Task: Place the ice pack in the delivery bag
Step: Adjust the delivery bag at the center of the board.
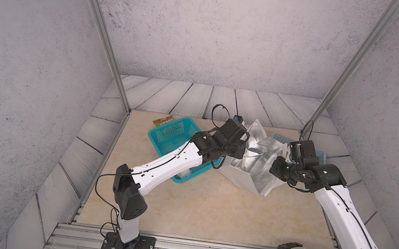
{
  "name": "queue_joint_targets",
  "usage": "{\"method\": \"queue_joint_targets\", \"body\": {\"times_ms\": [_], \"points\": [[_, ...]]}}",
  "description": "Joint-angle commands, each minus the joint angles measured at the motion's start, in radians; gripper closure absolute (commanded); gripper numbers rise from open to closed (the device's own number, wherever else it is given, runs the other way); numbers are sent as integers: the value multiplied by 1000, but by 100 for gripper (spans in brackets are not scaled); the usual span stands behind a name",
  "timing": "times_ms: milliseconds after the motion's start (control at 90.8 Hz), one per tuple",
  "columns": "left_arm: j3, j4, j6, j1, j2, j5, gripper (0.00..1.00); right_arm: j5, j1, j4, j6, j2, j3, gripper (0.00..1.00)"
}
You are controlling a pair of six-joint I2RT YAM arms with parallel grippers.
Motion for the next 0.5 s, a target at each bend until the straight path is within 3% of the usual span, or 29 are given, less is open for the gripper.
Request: {"method": "queue_joint_targets", "body": {"times_ms": [0,165,297,374,484], "points": [[-23,41,18,3,-24,49,100,5,3,44,-31,-31,-19,100],[-40,68,27,57,-23,263,100,49,2,22,-131,-65,22,100],[-75,159,9,140,-12,567,94,26,1,-7,-206,-90,57,100],[-98,234,-35,173,-8,702,83,47,2,-20,-215,-115,47,100],[-85,246,-33,190,-9,795,55,95,0,-51,-223,-139,46,100]]}}
